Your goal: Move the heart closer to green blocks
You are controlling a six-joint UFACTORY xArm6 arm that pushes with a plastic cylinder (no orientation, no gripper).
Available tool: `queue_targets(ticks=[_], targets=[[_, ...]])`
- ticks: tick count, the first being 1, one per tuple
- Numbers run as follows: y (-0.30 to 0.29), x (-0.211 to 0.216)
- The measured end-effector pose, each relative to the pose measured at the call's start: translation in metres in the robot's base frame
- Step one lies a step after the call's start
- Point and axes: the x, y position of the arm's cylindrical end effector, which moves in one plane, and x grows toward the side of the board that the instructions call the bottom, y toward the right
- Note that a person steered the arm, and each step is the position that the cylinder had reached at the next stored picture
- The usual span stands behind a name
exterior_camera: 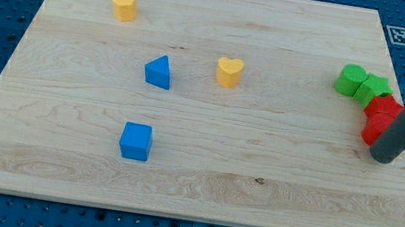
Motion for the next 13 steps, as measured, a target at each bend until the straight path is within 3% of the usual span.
queue_targets(ticks=[1,2,3,5,7,10,13], targets=[[0.0,0.001],[-0.035,0.034],[-0.08,0.039],[-0.154,0.021],[-0.16,0.019],[-0.237,-0.045],[-0.241,-0.103]])
